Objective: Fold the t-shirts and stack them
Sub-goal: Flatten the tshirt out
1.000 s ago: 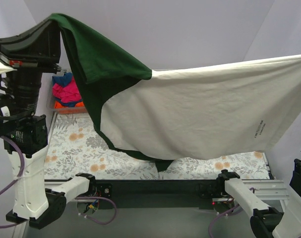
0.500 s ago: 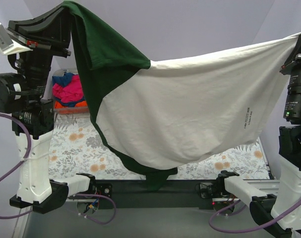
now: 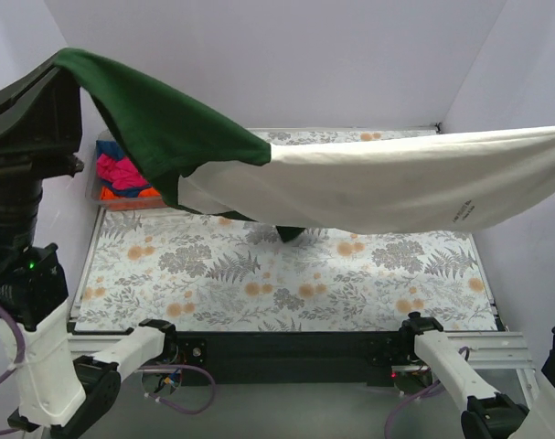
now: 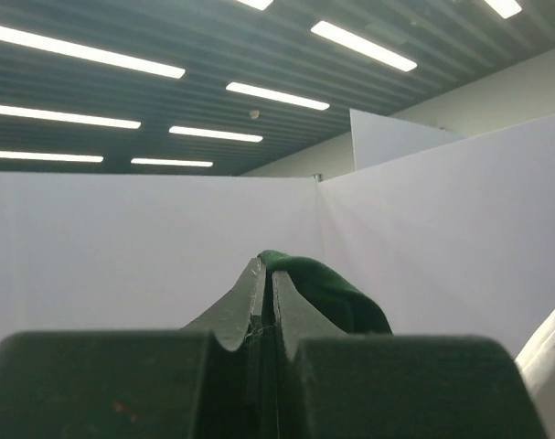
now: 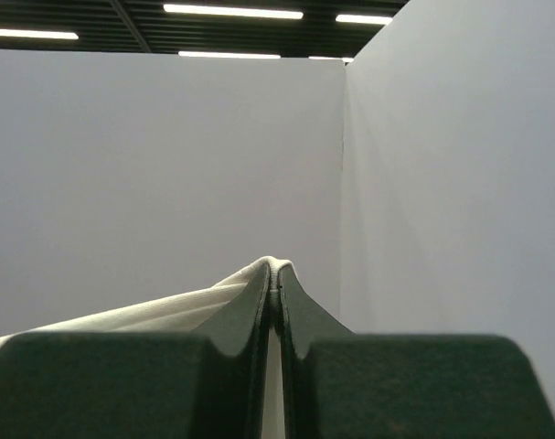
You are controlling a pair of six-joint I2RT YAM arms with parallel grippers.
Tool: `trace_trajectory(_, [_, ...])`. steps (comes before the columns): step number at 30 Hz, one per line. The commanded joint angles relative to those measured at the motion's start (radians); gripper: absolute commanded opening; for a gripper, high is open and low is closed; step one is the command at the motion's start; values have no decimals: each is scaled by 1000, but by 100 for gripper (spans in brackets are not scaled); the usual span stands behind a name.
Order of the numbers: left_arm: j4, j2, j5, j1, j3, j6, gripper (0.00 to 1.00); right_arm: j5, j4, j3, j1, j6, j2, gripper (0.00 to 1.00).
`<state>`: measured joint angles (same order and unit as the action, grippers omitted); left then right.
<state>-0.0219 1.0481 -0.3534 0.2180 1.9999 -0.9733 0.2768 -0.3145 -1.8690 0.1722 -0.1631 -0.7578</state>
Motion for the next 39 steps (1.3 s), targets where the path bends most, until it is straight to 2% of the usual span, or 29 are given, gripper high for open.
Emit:
trace_trajectory(1, [10,-17,-16,-6,36,-25,0,-36,25,-21,4,17,-3,1])
trace_trajectory(6, [-3,-23,-30,-5,49,-36,0,-47,22,-33,3,17,-17,1])
trace_trajectory(13, [-26,4,-28,-5,44,-45,0,34,31,-29,6,-15,-51,1])
trace_trajectory(17, [-76,41,-26,-5,-51,-56,0,103,78,97,7,-19,-54,1])
trace_trajectory(19, [-84,84,-1,-6,-101,-51,0,171,116,220,7,-6,-55,1])
trace_trajectory(20, [-107,99,29,-5,-175,-47,0,200,132,266,6,0,-55,1])
trace_trajectory(24, [-200,241,100,-5,-340,-44,0,308,241,540,7,56,-52,1])
trace_trajectory(25, [-213,277,114,-6,-354,-45,0,340,289,638,6,75,-54,1])
trace_trajectory(29, [-266,481,110,-12,-379,-51,0,409,388,802,7,105,-92,1])
trace_trajectory(33, [-320,721,82,-17,-342,-47,0,424,472,895,6,131,-164,1])
trace_trajectory(39, [-377,923,45,-19,-248,-70,0,467,572,933,6,128,-247,1])
